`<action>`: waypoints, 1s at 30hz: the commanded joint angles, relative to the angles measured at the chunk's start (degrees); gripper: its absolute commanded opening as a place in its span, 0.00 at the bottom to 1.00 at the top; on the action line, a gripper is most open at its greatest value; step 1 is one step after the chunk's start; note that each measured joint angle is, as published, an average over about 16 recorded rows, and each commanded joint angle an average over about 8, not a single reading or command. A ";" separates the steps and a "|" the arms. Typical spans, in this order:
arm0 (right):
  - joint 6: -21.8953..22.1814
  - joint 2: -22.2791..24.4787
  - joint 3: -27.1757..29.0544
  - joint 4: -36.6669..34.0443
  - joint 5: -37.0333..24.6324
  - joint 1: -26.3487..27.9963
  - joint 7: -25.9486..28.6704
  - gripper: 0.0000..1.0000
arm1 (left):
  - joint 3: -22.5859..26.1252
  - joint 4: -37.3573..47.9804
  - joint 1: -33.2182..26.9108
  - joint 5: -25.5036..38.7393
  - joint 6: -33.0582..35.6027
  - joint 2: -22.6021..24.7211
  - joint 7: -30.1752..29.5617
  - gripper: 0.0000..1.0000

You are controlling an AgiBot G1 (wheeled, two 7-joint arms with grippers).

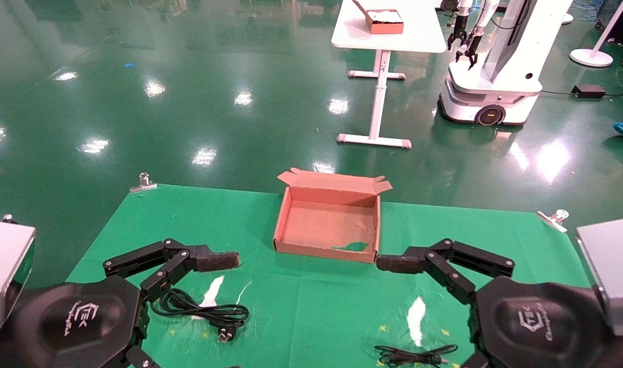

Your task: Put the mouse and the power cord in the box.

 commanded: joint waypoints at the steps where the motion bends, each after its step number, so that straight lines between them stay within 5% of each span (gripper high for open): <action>1: 0.00 0.00 0.00 0.00 0.00 0.00 0.00 1.00 | 0.00 0.00 0.00 0.00 0.00 0.00 0.00 1.00; 30: 0.07 -0.05 -0.03 -0.10 -0.06 0.09 -0.08 1.00 | 0.00 -0.02 0.01 0.00 0.02 -0.02 0.00 1.00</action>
